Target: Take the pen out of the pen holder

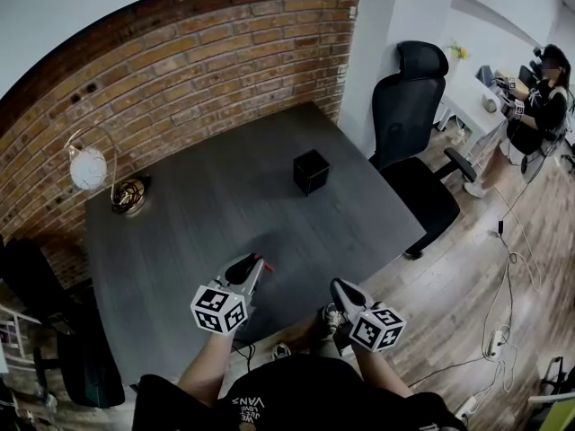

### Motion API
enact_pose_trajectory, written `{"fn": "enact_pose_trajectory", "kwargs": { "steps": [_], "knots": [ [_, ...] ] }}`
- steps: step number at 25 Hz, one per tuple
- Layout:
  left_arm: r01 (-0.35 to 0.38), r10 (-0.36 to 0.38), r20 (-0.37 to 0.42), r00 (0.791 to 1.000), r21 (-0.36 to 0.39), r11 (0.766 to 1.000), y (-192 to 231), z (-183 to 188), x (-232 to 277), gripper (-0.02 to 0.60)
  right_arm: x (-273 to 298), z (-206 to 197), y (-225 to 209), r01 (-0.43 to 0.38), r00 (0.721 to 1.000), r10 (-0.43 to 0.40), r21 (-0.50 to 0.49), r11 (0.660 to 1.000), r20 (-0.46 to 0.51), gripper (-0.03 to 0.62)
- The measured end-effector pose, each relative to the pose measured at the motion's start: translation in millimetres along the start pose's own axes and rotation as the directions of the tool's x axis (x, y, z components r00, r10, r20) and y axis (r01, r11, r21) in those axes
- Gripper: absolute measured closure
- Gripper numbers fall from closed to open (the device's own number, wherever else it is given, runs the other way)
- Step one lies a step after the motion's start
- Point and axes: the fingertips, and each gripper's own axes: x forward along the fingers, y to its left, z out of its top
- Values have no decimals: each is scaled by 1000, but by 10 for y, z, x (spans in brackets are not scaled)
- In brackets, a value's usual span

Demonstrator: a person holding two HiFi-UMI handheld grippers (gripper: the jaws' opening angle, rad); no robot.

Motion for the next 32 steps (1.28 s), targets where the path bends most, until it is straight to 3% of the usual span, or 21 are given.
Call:
{"fn": "enact_pose_trajectory", "kwargs": {
  "steps": [11,32],
  "knots": [
    [-56,56,0,998,-63,996,21,-262,-466,460,46,-227,217,-26,999,26,-11,1000,-35,592],
    [-21,20,-14,1000,-77,997,-243,-450,-631,460,63,-464,375,-51,994,47,-40,998,-103,592]
  ]
}}
